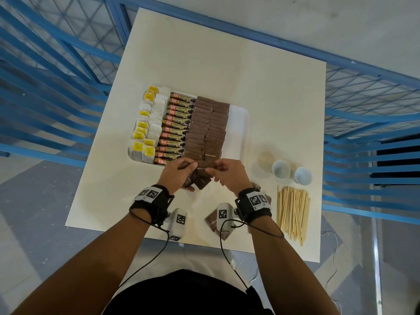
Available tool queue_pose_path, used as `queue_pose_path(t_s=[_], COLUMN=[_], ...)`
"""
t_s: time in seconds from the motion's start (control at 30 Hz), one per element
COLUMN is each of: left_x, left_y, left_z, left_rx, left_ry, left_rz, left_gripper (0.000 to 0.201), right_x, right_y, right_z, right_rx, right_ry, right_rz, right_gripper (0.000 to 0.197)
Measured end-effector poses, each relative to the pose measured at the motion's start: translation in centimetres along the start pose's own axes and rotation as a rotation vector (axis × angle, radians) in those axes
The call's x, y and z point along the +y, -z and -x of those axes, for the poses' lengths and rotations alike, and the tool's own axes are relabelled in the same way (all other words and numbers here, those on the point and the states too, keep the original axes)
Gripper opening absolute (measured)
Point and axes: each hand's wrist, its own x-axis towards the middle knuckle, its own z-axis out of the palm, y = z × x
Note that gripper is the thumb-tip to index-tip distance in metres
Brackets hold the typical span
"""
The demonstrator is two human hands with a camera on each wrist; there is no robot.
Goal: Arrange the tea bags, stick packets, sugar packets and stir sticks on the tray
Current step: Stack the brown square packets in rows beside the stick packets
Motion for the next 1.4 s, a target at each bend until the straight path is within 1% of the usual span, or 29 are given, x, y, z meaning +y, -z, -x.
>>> queue_pose_path(t_s=[0.1,0.23,0.33,0.43,0.53,0.67,0.83,1.13,1.23,1.3,1.4], left_x=[-0.1,-0.5,-0.6,-0.6,-0.3,-0.1,-0.1,0.2,0.3,0.3,0.3], left_y=[0.4,1.3,1.9,2.4,2.5,2.2,2.0,2.0,2.1,2.1,2.0], left_z=[-0.1,0.0,0.1,0.4,0.6,0.5,0.2,0.0,0.1,0.1,0.2], left_rx=[-0.025,-0.011,-0.023,-0.032,-0.042,-0.042,-0.05,-0.053,-0.067,-0.073,-0.066], left_ry=[0.024,0.065,0.08,0.091,0.106,0.112,0.11,0.129,0.15,0.165,0.172], left_rz=[0.043,0.087,0.088,0.104,0.142,0.144,0.133,0.185,0.199,0.215,0.254], left_gripper=[0.013,0.015,0.02,0.023,0.024,0.025,0.023,0.019,0.022,0.026,0.029], right_x=[0.1,0.6,1.2,1.6,1.8,1.6,1.3,1.6,1.8,1.9,1.7], right_y=[0.1,0.3,0.0,-0.8,-1.5,-1.9,-2.1,-1.9,-1.9,-1.8,-1.8], right_z=[-0.4,-1.4,-2.1,-2.4,-2.7,-2.9,-3.1,-3.0,-2.9,-2.7,-2.2], right_rx=[0.042,0.21,0.291,0.306,0.338,0.378,0.377,0.4,0.413,0.441,0.465], right_ry=[-0.004,-0.055,-0.103,-0.11,-0.112,-0.143,-0.164,-0.154,-0.153,-0.14,-0.083], right_rz=[0.027,-0.007,0.059,0.118,0.127,0.095,0.099,0.108,0.098,0.078,0.07], right_gripper=[0.016,0.013,0.013,0.011,0.008,0.013,0.017,0.027,0.028,0.025,0.013])
